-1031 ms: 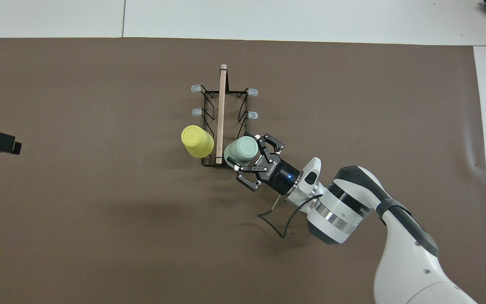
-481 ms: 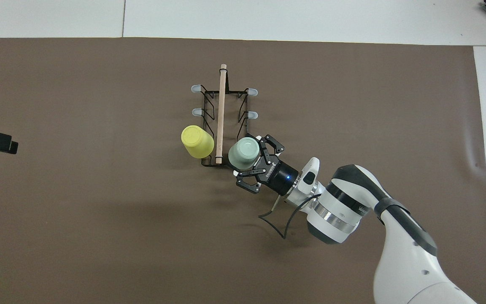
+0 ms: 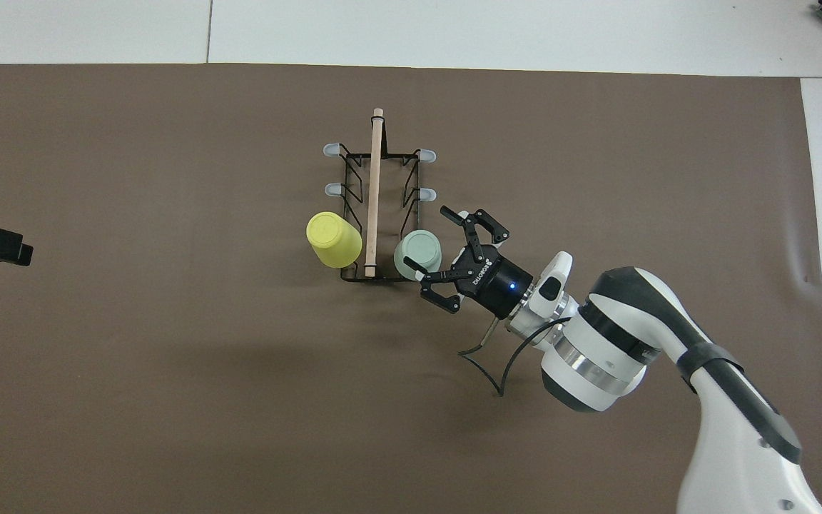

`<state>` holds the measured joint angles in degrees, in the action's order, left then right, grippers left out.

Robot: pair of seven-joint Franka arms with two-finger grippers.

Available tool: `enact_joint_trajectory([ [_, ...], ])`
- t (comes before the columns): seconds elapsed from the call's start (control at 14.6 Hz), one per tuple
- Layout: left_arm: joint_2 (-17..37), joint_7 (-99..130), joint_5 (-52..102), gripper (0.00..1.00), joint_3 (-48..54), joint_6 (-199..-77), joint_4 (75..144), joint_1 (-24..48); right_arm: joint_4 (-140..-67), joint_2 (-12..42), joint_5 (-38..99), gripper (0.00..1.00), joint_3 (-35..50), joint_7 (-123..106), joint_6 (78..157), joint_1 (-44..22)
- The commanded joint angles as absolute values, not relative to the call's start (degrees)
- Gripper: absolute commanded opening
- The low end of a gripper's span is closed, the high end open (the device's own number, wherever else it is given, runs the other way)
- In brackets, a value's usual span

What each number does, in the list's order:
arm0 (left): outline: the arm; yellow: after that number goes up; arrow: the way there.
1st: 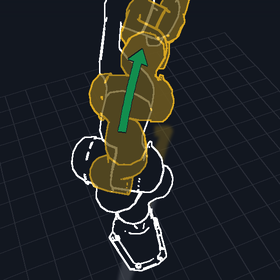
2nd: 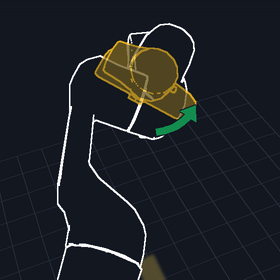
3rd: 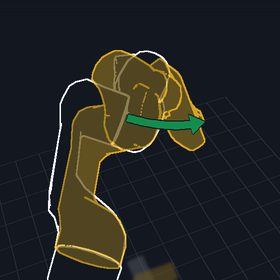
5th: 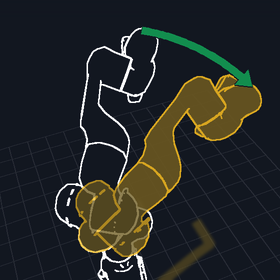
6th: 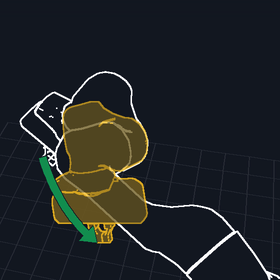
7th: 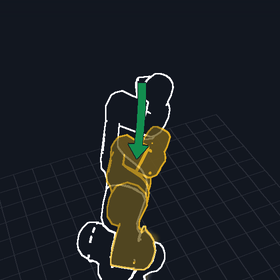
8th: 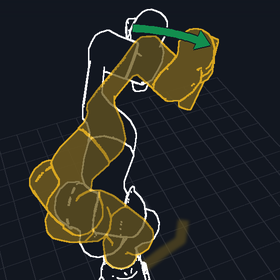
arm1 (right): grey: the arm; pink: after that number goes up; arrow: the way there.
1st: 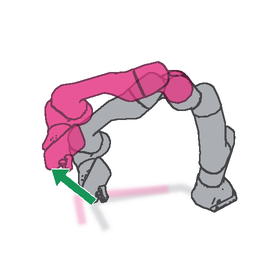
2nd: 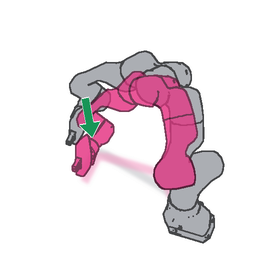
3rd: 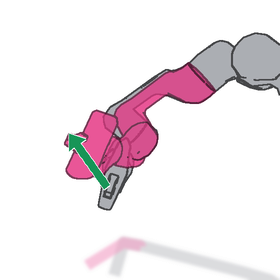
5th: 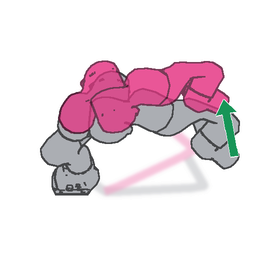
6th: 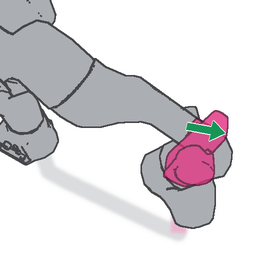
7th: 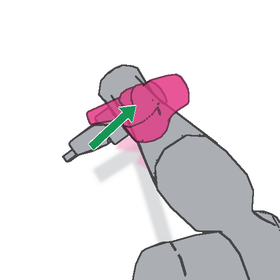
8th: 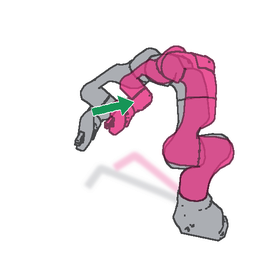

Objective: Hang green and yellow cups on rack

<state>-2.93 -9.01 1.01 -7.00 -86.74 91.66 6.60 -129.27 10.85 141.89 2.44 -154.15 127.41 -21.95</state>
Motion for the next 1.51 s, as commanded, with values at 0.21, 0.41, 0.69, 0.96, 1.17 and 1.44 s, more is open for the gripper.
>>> enact_joint_trajectory([
  [0.21,-3.7,-8.5,-0.3,1.00,-7.4,-85.8,92.1,7.5,-129.0,4.1,123.5,1.00,2.6,-145.7,132.9,-16.4],
  [0.41,-3.7,-8.4,-0.3,1.00,-7.4,-86.0,92.1,7.4,-127.2,3.3,109.6,1.00,2.6,-140.6,132.7,-11.5],
  [0.69,-3.7,-8.4,-0.3,1.00,-7.4,-86.0,92.1,7.4,-125.1,3.3,96.6,1.00,2.6,-135.3,130.2,-5.8],
  [0.96,-3.8,-8.4,-0.3,1.00,-7.4,-86.0,92.2,7.4,-122.2,3.3,81.7,1.00,2.5,-126.6,125.3,-0.6],
  [1.17,-3.7,-8.4,-0.3,1.00,-7.4,-86.0,92.2,7.4,-118.8,2.6,71.4,1.00,2.3,-118.8,120.6,2.3],
  [1.44,-3.8,-8.4,-0.3,1.00,-7.4,-86.0,92.2,7.4,-115.5,-2.2,51.1,1.00,2.3,-99.8,115.1,3.7],
])
